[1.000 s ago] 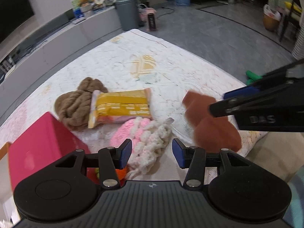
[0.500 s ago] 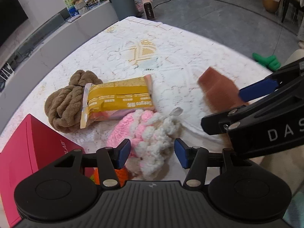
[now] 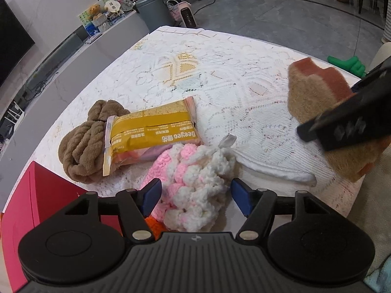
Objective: Organize soft objects
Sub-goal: 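Grasp the pink-and-white crocheted toy with the left gripper while the right holds the sponge, then carry the crocheted toy and brown sponge over the orange box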
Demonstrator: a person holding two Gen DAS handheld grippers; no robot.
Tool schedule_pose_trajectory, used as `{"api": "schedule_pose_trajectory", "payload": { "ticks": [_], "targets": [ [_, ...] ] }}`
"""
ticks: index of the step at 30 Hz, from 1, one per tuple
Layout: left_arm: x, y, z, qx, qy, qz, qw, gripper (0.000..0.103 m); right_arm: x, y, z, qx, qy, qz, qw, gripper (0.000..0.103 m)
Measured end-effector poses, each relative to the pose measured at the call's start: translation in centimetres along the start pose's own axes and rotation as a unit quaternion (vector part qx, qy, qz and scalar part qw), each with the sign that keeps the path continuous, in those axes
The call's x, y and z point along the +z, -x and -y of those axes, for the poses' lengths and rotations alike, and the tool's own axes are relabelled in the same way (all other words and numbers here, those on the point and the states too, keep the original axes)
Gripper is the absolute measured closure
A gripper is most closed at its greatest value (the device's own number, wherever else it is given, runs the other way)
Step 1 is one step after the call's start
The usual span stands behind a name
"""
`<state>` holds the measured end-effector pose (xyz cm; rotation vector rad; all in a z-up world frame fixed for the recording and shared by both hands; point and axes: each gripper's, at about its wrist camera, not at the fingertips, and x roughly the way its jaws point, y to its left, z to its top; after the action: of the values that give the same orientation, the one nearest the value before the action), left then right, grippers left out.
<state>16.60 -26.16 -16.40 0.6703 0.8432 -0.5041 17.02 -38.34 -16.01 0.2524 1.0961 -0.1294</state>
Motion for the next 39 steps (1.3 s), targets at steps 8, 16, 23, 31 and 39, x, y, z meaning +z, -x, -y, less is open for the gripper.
{"api": "schedule_pose_trajectory", "payload": {
  "ticks": [8,16,23,31,39],
  "targets": [
    [0.3,0.1,0.7,-0.001,-0.019,0.004,0.9998,0.050,-0.2,2.0,0.3,0.011,-0.004,0.042,0.999,0.071],
    [0.3,2.8,-1.1,0.001,0.029,0.028,0.9992,0.093,-0.4,3.7,0.0,0.015,0.009,0.081,0.997,0.071],
    [0.6,5.7,-2.6,0.004,0.070,0.061,0.9956,0.093,-0.4,4.7,1.7,-0.018,-0.015,0.098,0.995,0.071],
    [0.6,9.2,-3.7,-0.004,0.104,0.088,0.9906,0.094,-0.5,7.6,1.0,0.031,-0.012,0.125,0.992,0.072],
    [-0.4,12.1,-4.7,-0.021,0.132,0.117,0.9840,0.094,-1.2,6.7,-0.3,0.037,-0.001,0.095,0.995,0.072]
  ]
}}
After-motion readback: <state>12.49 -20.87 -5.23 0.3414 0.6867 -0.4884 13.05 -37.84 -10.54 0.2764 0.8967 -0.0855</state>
